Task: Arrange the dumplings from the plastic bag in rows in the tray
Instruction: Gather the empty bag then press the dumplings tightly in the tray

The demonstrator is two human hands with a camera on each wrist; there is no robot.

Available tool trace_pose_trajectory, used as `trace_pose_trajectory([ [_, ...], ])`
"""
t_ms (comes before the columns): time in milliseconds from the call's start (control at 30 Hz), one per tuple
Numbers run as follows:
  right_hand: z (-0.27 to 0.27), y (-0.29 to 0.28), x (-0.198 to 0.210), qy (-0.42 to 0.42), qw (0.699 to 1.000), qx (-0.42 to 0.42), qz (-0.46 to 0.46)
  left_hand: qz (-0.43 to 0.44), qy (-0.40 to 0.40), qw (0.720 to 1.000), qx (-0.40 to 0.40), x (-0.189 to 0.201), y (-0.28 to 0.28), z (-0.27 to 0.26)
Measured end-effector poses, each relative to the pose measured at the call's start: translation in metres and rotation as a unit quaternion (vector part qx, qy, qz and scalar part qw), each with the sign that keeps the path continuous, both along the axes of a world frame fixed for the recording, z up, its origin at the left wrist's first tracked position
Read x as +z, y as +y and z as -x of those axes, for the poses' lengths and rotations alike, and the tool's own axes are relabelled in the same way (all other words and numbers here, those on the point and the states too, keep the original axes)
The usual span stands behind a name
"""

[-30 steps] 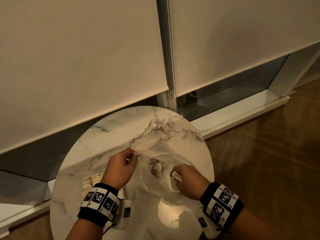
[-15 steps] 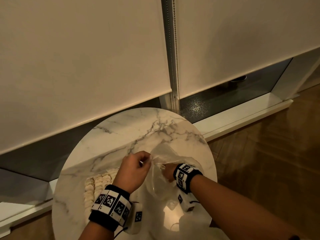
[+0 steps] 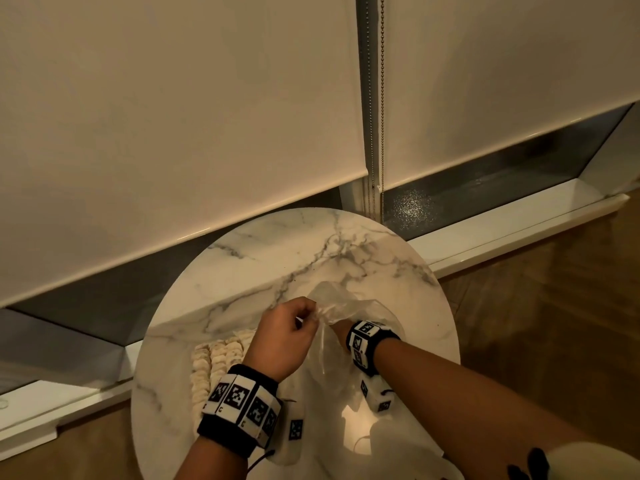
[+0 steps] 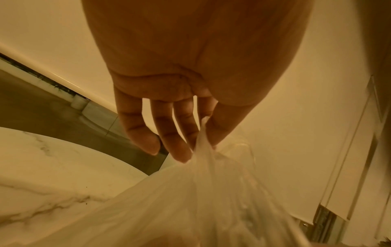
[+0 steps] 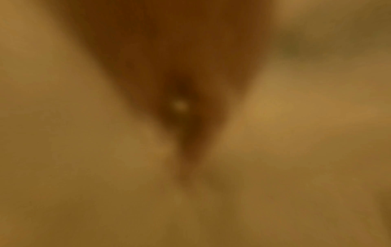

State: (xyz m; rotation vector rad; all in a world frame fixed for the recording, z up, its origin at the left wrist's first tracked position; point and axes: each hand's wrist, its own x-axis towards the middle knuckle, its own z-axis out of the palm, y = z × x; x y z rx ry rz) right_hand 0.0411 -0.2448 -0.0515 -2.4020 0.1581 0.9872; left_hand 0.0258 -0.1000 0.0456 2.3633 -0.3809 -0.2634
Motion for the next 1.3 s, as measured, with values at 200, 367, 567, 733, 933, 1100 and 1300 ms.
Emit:
trace_pose_trajectory([
  [200,0.014,0.002,0.047,-0.018,0.998,-0.005,-0.054,0.013,0.002,1.000,-0.004,0.005,0.001,-0.002],
  [367,0.016,0.007,0.050,-0.063,0.994,0.038,-0.081,0.008,-0.003,1.000,-0.008,0.003,0.004,-0.003],
  [567,0.015,0.020,0.032,-0.067,0.994,-0.009,-0.089,-0.006,-0.007,1.000,0.015,-0.002,0.007,-0.009],
  [733,0.033,0.011,0.033,-0.123,0.981,-0.058,-0.137,-0.006,-0.022,0.999,0.030,-0.007,0.013,-0.011],
  [933,0.071,-0.014,0.051,-0.167,0.967,-0.022,-0.189,-0.025,-0.036,0.998,0.039,-0.011,0.016,-0.015],
  [1100,0.091,-0.034,0.059,-0.194,0.963,-0.036,-0.184,-0.048,-0.043,0.997,0.043,-0.015,0.026,-0.018],
  [1300,0.106,-0.054,0.062,-0.156,0.939,-0.167,-0.256,-0.062,-0.042,0.995,0.063,-0.015,0.043,-0.017],
])
